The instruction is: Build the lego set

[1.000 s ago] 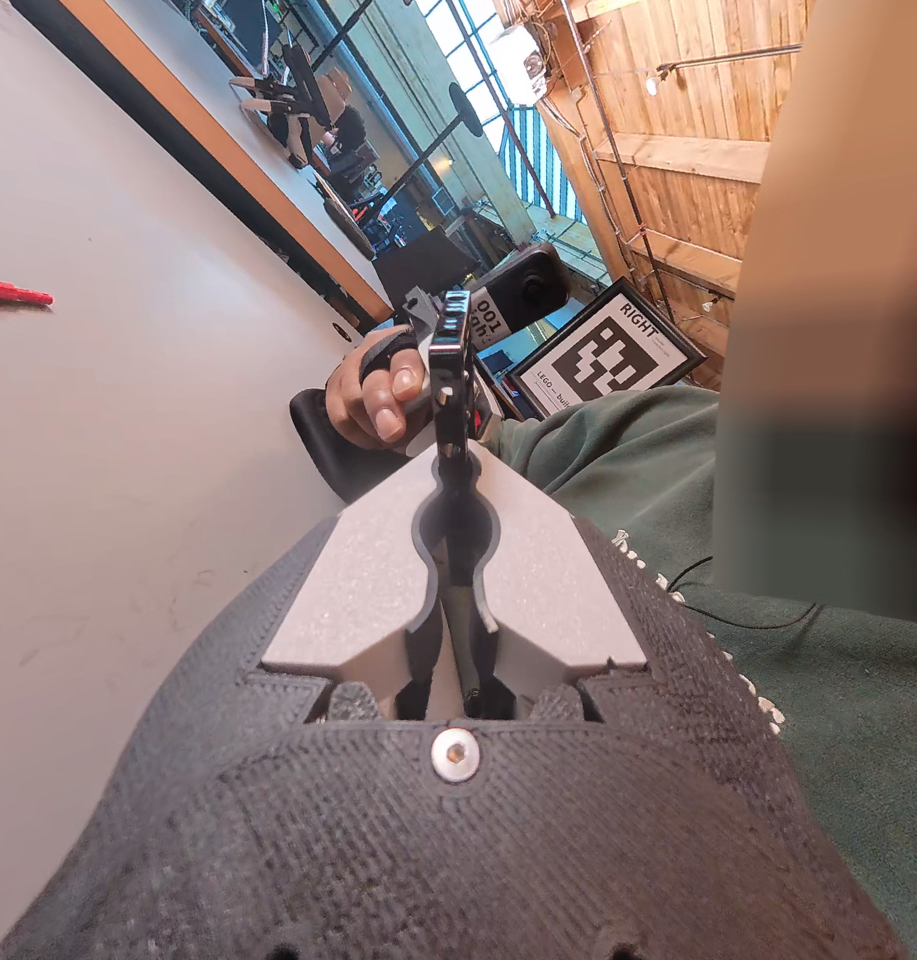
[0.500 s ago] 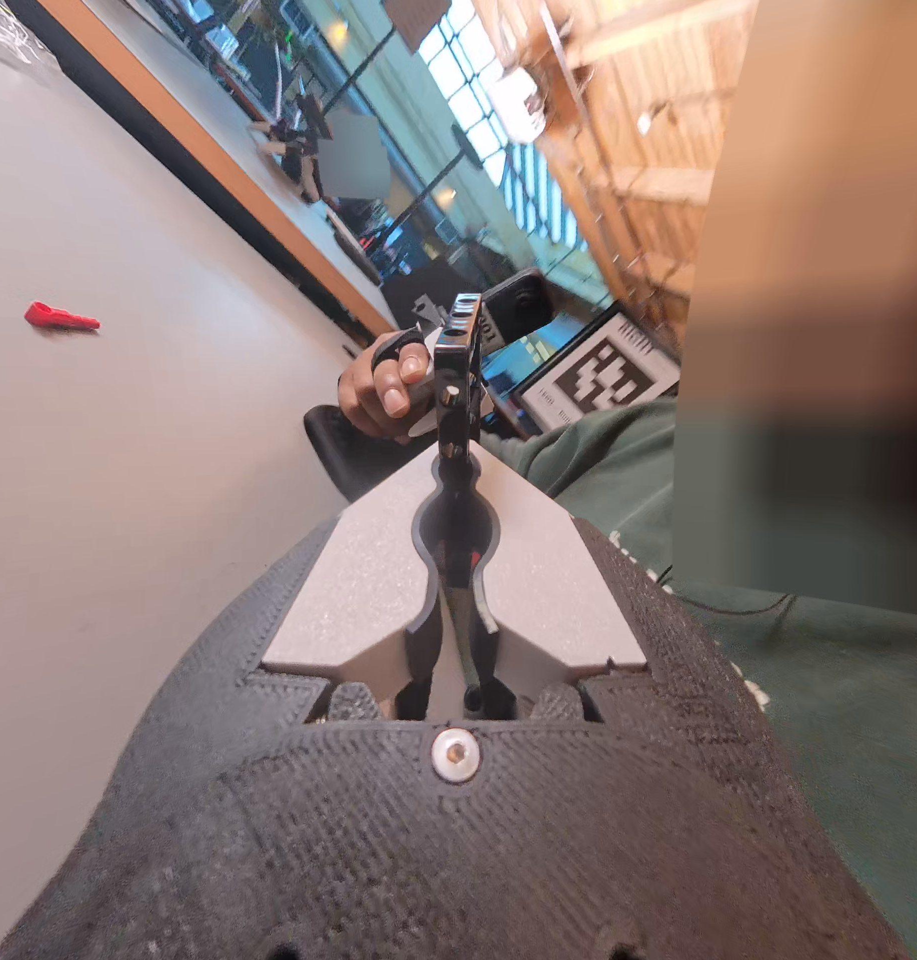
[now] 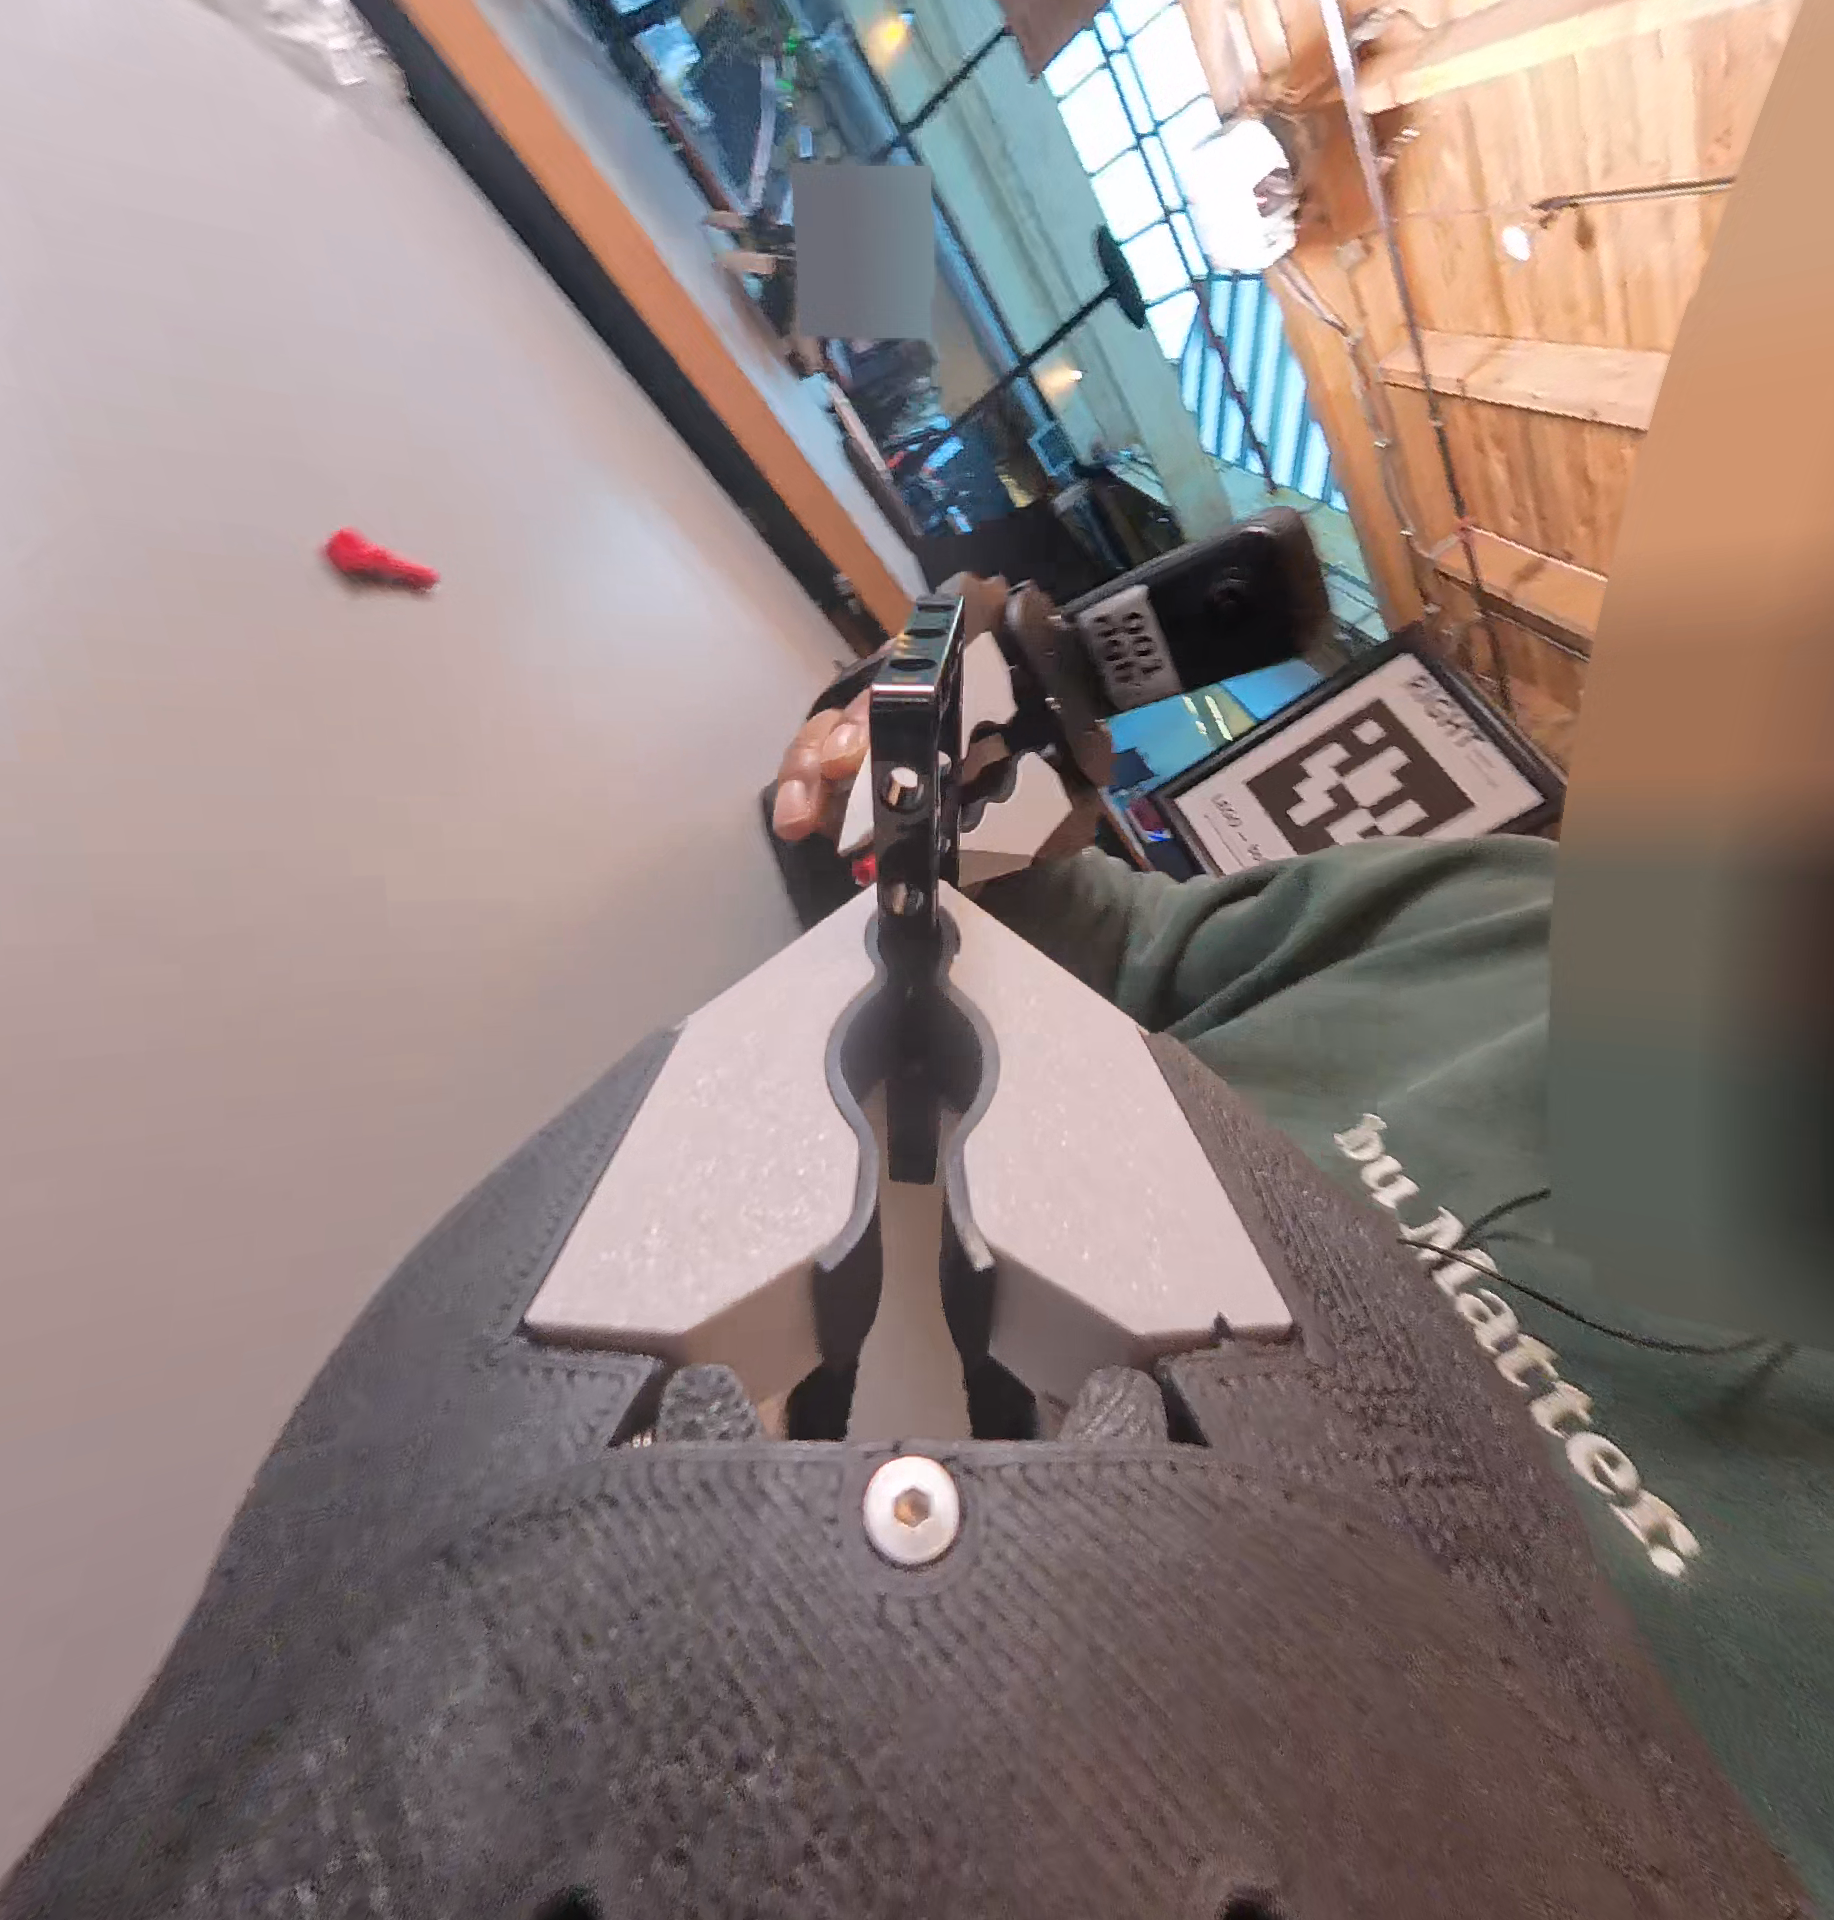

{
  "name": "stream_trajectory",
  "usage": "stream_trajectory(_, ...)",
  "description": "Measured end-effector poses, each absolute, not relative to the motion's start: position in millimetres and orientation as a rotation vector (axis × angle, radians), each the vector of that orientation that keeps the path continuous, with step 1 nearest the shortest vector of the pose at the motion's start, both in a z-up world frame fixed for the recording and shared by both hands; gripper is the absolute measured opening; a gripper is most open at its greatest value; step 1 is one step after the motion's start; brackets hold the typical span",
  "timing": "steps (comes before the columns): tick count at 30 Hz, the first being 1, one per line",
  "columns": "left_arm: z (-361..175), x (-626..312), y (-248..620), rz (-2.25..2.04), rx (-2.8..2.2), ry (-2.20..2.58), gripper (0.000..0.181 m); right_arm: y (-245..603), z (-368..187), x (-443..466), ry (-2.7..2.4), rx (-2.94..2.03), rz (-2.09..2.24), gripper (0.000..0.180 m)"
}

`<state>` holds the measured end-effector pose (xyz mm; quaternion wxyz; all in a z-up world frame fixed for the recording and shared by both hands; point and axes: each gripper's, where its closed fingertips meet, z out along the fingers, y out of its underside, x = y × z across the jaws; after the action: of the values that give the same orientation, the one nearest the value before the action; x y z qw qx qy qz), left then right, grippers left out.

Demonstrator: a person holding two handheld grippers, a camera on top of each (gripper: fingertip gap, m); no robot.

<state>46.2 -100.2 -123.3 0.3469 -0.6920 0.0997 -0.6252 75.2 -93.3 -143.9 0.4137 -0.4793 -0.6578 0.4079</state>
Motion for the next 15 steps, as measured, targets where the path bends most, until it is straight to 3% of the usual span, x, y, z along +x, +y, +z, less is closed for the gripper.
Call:
stream_trajectory(3, -140.4, 40.1, -92.1, -1.586, -1.875, 0.178, 0.0, -72.1, -185.5, 70.7, -1.859, -1.331, 0.71, 0.005)
stream_trajectory(7, -154.8, 31.3, -86.0, -1.555, -1.932, 0.09, 0.0, -65.5, -213.2, 69.3, -1.991, -1.404, 0.636, 0.011)
stream_trajectory(11, -157.8, 26.9, -83.4, -1.548, -1.94, 0.055, 0.0, -64.4, -205.3, 67.2, -1.931, -1.394, 0.714, 0.028)
stream_trajectory(15, -139.3, 26.7, -82.8, -1.666, -1.806, 0.025, 0.0, -88.2, -159.1, 52.2, -1.747, -1.332, 1.099, 0.027)
